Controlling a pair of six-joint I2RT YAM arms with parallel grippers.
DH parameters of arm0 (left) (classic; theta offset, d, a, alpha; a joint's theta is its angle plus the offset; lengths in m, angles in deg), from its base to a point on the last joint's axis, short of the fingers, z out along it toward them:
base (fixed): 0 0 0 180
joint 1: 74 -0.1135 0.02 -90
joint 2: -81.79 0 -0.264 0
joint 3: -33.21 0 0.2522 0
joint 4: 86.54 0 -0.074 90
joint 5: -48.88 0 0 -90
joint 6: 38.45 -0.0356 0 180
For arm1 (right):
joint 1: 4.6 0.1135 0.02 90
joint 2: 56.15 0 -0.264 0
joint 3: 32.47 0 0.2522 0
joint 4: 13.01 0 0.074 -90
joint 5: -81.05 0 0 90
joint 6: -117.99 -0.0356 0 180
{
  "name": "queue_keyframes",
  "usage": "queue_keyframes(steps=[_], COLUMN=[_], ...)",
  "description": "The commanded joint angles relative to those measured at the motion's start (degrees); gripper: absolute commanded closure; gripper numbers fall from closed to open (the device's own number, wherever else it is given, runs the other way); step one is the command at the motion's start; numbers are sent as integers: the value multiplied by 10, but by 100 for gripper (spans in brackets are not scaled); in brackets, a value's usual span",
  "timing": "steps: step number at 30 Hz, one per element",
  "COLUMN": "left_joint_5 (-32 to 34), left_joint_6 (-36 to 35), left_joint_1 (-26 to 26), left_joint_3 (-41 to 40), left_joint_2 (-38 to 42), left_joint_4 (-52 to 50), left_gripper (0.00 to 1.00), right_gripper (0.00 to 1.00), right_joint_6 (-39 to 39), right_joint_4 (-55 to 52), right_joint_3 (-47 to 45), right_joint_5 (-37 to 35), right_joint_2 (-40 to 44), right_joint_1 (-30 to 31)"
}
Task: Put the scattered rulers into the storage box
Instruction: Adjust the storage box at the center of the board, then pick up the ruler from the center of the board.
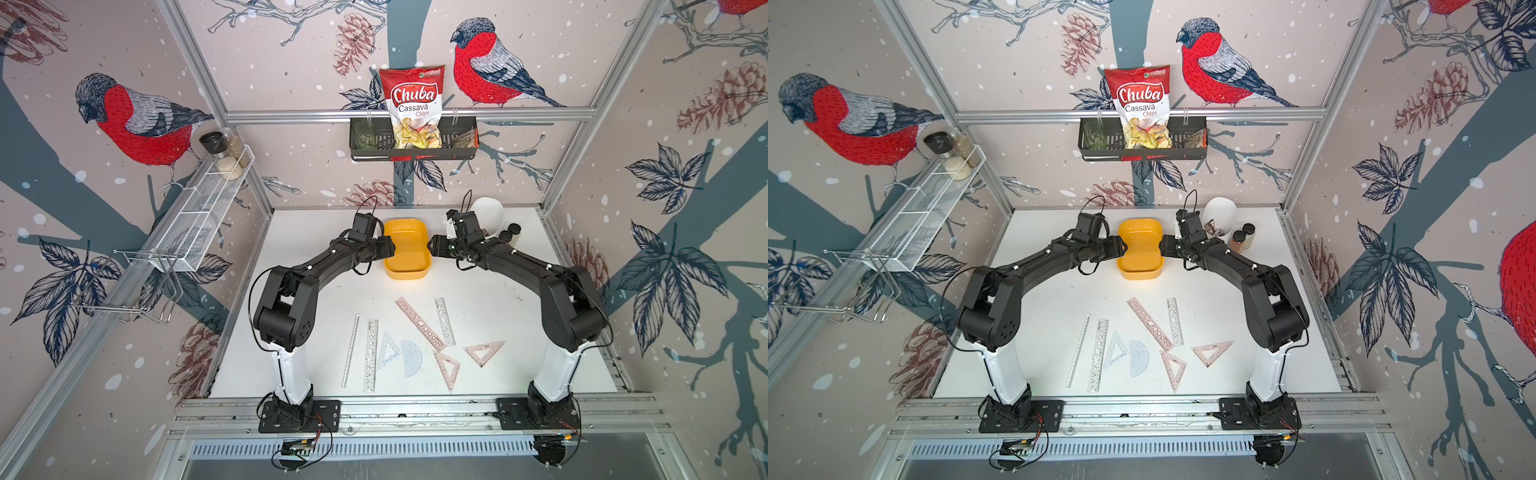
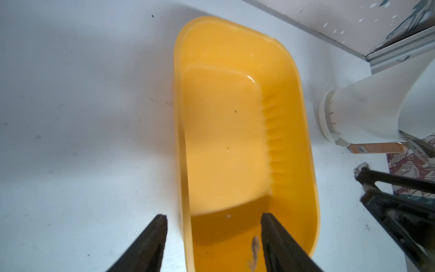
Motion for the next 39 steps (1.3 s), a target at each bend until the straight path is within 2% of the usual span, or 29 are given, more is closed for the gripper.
queue_keyframes(steps=[1,4,7,10,14,25,31,39], left_joint_5=[16,19,11,5,-6,-28,-38,-52], left_joint_6=[13,21,28,36,42,53,61,67], left_joint_1=[4,15,26,29,30,32,37,37], left_joint_3=[-38,-93,-154,-219,-279,-334,-347,-359], left_joint_2=[52,107,160,210,252,277,263,252], left_joint_4=[-3,-2,4,17,32,60,79,95], left_gripper=[33,32,32,32,30,28,28,28], right_gripper=[38,40,43,43,42,43,49,58], right_joint_6=[53,65,61,51,46,33,16,-10], right_joint_4=[-40,-43,-48,-53,-69,-78,-84,-75], right_joint_3=[-66,-152,-201,-217,-212,-200,-197,-194], right_joint_5=[-42,-52,-71,-95,-123,-155,-178,-175], right_joint_2=[67,120,136,121,81,30,-1,-16], right_joint_1=[37,102,172,225,263,275,276,272])
